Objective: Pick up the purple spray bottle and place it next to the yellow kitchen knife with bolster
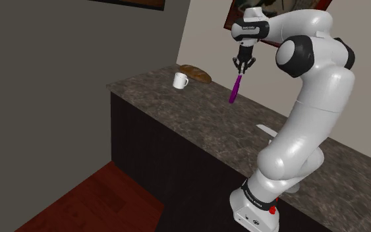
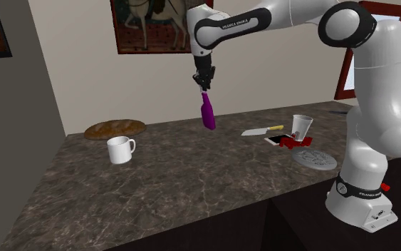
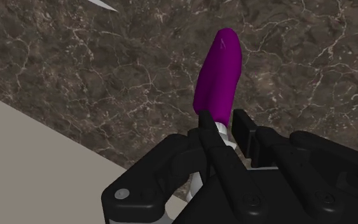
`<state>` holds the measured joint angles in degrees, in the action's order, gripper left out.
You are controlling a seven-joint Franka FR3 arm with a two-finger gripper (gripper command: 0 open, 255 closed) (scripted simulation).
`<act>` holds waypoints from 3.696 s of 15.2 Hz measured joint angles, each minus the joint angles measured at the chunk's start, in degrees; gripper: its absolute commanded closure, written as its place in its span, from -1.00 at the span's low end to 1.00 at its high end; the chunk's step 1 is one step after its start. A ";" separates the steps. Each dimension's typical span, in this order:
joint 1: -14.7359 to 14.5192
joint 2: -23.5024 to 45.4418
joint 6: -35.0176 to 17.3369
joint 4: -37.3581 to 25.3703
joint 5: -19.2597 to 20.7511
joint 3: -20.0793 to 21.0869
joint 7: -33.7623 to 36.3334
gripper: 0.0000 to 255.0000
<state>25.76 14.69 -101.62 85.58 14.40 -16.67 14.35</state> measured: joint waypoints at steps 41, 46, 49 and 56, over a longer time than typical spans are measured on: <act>18.47 8.14 -20.33 5.94 -6.66 -7.44 -23.25 1.00; 18.50 8.36 -20.55 5.95 -6.72 -7.41 -23.22 1.00; 18.50 8.35 -20.56 5.95 -6.71 -7.41 -23.21 -1.00; 17.54 6.51 -17.48 4.72 -6.07 -7.47 -22.76 -1.00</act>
<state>43.30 21.20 -119.11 90.30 8.33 -24.14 -8.41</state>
